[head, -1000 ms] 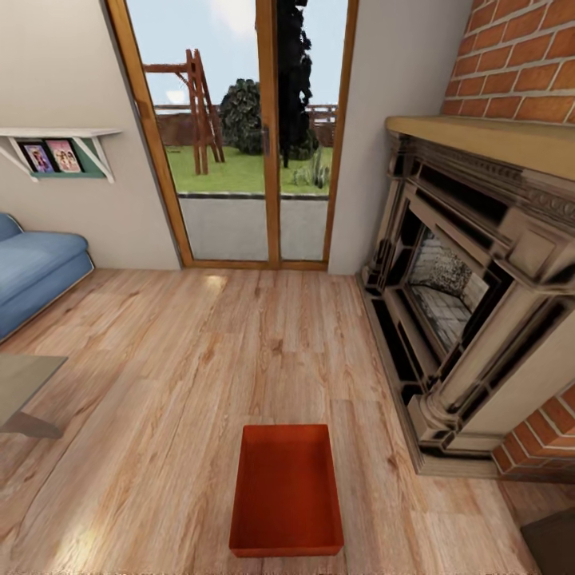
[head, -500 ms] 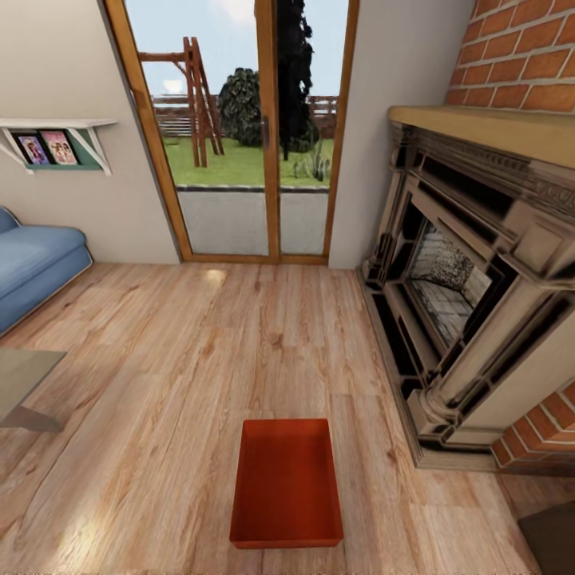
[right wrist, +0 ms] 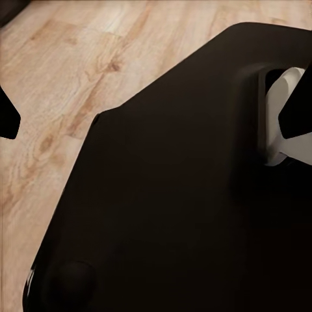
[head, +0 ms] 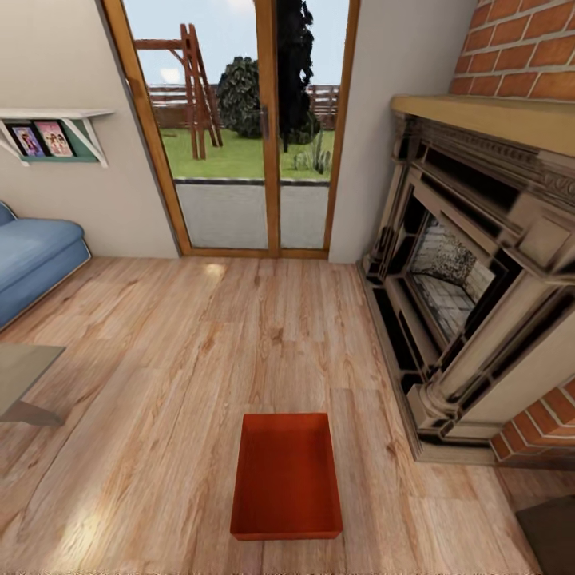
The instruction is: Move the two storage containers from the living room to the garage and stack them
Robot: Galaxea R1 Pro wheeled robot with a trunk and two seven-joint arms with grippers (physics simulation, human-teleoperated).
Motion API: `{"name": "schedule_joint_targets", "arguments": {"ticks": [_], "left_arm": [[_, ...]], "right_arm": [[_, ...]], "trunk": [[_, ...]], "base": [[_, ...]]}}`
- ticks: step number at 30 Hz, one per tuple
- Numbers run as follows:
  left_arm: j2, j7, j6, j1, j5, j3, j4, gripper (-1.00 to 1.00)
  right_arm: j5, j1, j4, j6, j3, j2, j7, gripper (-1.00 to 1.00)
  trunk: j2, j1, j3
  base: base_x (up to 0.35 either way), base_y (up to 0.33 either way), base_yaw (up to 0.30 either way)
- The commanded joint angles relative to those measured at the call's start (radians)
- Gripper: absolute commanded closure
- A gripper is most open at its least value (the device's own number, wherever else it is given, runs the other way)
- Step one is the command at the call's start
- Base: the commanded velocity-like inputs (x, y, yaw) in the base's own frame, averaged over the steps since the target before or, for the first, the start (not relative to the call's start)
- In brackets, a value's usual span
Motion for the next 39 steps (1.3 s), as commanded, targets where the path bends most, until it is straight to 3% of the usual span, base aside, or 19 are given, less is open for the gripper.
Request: {"name": "schedule_joint_targets", "arguments": {"ticks": [1,5,11,14,24,27,29,31,33,34,39], "left_arm": [[0.000,0.002,-0.002,0.000,0.001,0.006,0.001,-1.00],[-0.004,0.001,0.002,0.000,-0.002,0.006,0.001,-1.00],[-0.004,0.000,0.002,0.000,-0.003,0.006,0.001,-1.00],[-0.002,0.000,-0.001,0.000,-0.002,0.006,0.001,-1.00],[0.016,0.010,-0.009,0.000,0.019,0.010,-0.001,-1.00],[0.025,0.014,-0.009,0.000,0.062,0.012,0.000,-1.00],[0.037,0.014,-0.009,0.000,0.110,0.011,0.000,-1.00],[0.051,0.014,-0.010,0.000,0.187,0.011,0.000,-1.00],[0.054,0.014,-0.011,0.000,0.220,0.011,0.000,-1.00],[0.057,0.014,-0.012,0.000,0.252,0.010,0.000,-1.00],[0.060,0.014,-0.012,0.000,0.279,0.009,0.000,-1.00]], "right_arm": [[-0.006,-0.001,0.003,-0.006,0.004,0.000,-0.003,-1.00],[-0.015,-0.002,0.002,-0.006,-0.003,-0.005,-0.008,-1.00],[-0.039,-0.002,0.000,-0.005,-0.011,-0.049,-0.011,-1.00],[-0.072,-0.002,-0.008,-0.005,-0.012,-0.071,-0.011,-1.00],[-0.086,-0.002,-0.009,-0.005,-0.010,-0.072,-0.013,-1.00],[-0.086,-0.002,-0.009,-0.005,-0.010,-0.071,-0.012,-1.00],[-0.086,-0.002,-0.009,-0.005,-0.010,-0.071,-0.012,-1.00],[-0.086,-0.002,-0.009,-0.005,-0.010,-0.070,-0.012,-1.00],[-0.085,-0.002,-0.009,-0.005,-0.010,-0.070,-0.012,-1.00],[-0.085,-0.002,-0.009,-0.005,-0.010,-0.070,-0.012,-1.00],[-0.085,-0.002,-0.009,-0.005,-0.010,-0.069,-0.012,-1.00]], "trunk": [[-0.001,0.000,-0.002],[-0.001,0.000,-0.009],[-0.001,0.000,-0.019],[-0.001,0.000,-0.024],[-0.001,0.000,-0.040],[-0.001,0.000,-0.045],[-0.001,0.000,-0.048],[-0.001,0.000,-0.052],[-0.001,0.000,-0.055],[-0.001,0.000,-0.056],[-0.001,0.000,-0.065]], "base": [[0.000,0.000,0.000],[0.000,0.000,0.000],[0.000,0.000,0.000],[0.000,0.000,0.000],[0.000,0.000,0.000],[0.000,0.000,0.000],[0.000,0.000,0.000],[0.000,0.000,0.000],[0.000,0.000,0.000],[0.000,0.000,0.000],[0.000,0.000,0.000]]}}
